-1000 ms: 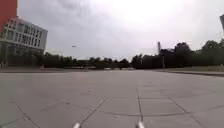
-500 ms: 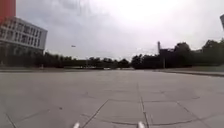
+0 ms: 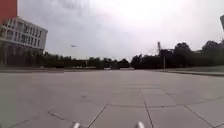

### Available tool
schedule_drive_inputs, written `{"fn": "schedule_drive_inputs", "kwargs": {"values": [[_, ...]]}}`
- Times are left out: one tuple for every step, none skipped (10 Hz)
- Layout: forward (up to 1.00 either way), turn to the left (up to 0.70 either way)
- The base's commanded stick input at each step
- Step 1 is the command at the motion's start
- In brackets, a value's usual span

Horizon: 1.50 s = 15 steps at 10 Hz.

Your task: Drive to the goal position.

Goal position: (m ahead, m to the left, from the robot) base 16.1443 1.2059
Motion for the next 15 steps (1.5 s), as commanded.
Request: {"fn": "schedule_drive_inputs", "kwargs": {"values": [[0.5, 0.0], [0.5, 0.0], [0.5, 0.0], [0.5, 0.0], [0.5, 0.0], [0.5, 0.0], [0.5, 0.0], [0.5, 0.0], [0.5, 0.0], [0.5, 0.0], [0.5, 0.0], [0.5, 0.0], [0.5, 0.0], [0.5, 0.0], [0.5, 0.0]]}}
